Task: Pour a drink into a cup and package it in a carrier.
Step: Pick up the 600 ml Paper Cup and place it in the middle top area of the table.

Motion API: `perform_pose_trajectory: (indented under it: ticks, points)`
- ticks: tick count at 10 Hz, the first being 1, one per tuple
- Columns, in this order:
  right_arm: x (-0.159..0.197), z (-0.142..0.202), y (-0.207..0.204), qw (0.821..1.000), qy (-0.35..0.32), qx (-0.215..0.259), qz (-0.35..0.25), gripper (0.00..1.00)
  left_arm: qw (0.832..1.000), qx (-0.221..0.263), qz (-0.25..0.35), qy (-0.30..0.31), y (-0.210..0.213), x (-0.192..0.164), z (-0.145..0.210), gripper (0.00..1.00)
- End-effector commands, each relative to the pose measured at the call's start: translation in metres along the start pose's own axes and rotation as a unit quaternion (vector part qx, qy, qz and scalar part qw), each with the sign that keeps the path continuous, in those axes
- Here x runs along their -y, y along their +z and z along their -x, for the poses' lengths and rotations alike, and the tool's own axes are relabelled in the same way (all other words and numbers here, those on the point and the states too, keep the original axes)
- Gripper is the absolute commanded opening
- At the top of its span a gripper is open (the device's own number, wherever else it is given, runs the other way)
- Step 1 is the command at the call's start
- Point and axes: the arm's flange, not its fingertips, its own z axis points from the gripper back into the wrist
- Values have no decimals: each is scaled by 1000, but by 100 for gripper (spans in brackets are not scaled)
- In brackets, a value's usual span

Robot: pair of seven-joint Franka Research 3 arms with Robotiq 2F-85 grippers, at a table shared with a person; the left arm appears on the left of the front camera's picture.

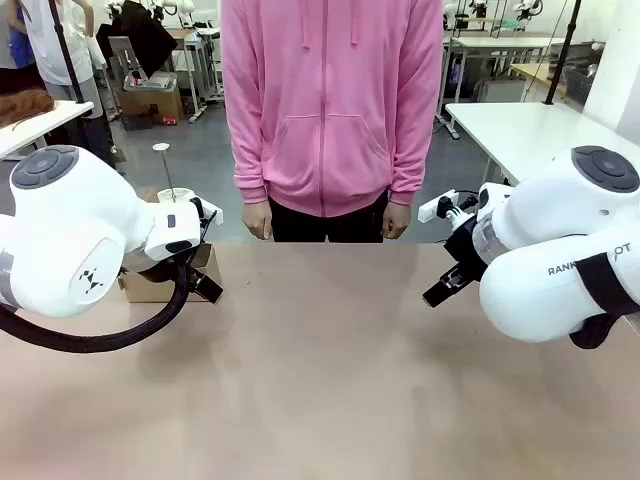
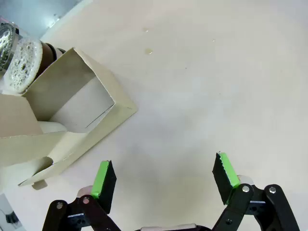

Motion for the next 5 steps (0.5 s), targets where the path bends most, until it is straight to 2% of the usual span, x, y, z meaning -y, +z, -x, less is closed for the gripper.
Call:
perform_pose_trajectory:
  ticks: [1,5]
  points:
    - [0,0,0,1000,0,0,0,100,1000,0,0,0,0,0,0,100]
    - [0,0,0,1000,0,0,0,100,1000,0,0,0,0,0,0,100]
